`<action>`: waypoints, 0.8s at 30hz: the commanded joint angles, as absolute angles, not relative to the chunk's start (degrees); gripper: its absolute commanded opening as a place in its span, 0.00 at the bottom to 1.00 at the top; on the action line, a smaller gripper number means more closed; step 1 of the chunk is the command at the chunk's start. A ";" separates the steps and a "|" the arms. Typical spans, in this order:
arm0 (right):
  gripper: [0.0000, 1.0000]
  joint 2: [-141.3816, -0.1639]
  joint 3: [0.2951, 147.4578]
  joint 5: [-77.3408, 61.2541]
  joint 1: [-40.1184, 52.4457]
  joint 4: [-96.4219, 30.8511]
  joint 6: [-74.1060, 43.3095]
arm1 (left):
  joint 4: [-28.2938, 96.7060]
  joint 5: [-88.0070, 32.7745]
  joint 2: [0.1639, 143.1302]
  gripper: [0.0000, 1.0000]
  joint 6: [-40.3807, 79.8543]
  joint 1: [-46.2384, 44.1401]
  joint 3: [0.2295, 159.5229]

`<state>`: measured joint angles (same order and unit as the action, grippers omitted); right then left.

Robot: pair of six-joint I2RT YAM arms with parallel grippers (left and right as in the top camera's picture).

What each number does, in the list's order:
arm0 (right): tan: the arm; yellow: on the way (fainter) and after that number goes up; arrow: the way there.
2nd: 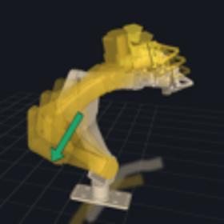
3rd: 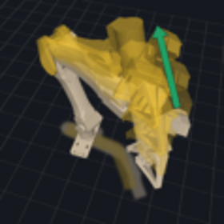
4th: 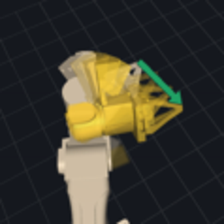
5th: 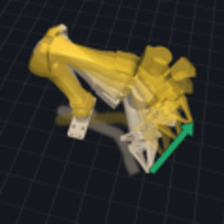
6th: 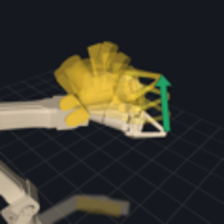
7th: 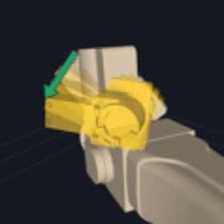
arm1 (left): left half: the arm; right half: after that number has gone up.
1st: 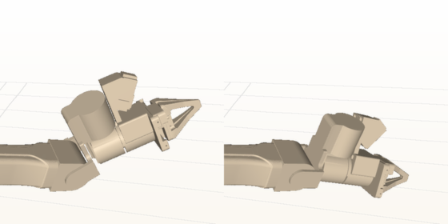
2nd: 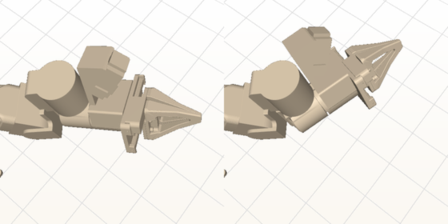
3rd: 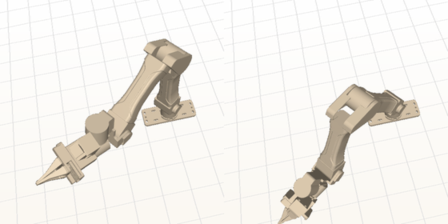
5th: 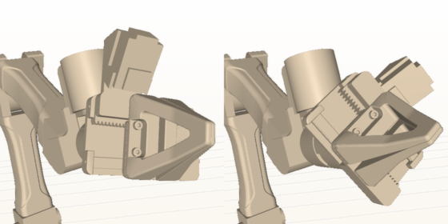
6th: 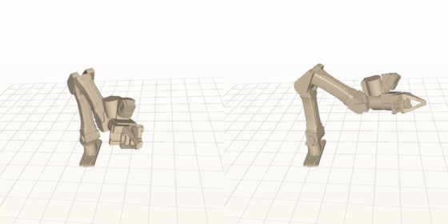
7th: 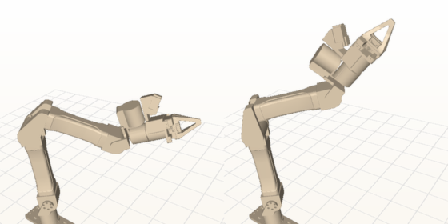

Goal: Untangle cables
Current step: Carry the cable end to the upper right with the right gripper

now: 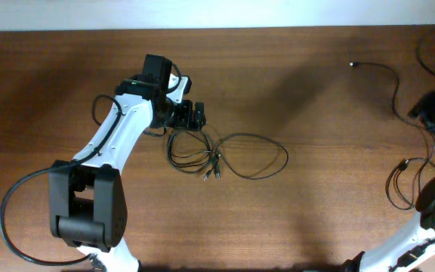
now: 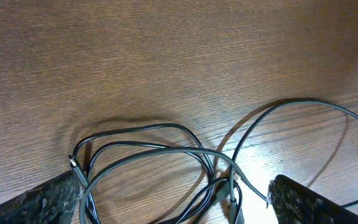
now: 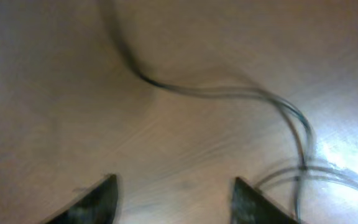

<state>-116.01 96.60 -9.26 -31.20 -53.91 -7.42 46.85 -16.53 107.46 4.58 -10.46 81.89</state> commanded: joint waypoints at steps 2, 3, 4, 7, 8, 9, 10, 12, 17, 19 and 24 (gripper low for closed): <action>0.51 -115.68 97.41 -9.61 -24.91 -43.66 7.73 | 46.76 -17.17 106.91 0.99 4.71 -10.22 82.50; 0.50 -115.70 97.41 -7.81 -24.05 -41.01 7.73 | 46.76 -17.17 106.91 0.99 4.71 -10.22 82.50; 0.50 -115.90 97.41 -6.46 -23.53 -38.35 7.75 | 46.76 -17.17 106.91 0.99 4.71 -10.22 82.50; 0.51 -119.50 97.41 -6.07 -23.27 -31.00 8.34 | 46.76 -17.17 106.91 0.99 4.71 -10.22 82.50; 0.56 -120.81 97.41 -6.87 -23.24 -29.15 9.30 | 46.76 -17.17 106.91 0.99 4.71 -10.22 82.50; 0.62 -122.61 97.41 -7.27 -23.24 -26.17 9.69 | 46.76 -17.17 106.91 0.99 4.71 -10.22 82.50; 0.66 -124.14 97.41 -7.27 -23.27 -23.68 9.69 | 46.76 -17.17 106.91 0.99 4.71 -10.22 82.50; 0.78 -127.35 97.41 -7.22 -23.27 -18.85 9.69 | 46.76 -17.17 106.91 0.99 4.71 -10.22 82.50; 1.00 -136.18 97.41 -7.60 -23.24 -7.42 9.69 | 46.76 -17.17 106.91 0.99 4.71 -10.22 82.50; 1.00 -138.08 97.41 -9.56 -23.24 -4.86 9.98 | 46.76 -17.17 106.91 0.99 4.71 -10.22 82.50; 0.73 -141.62 97.41 -11.03 -23.24 -4.38 10.28 | 46.76 -17.17 106.91 0.99 4.69 -10.22 82.50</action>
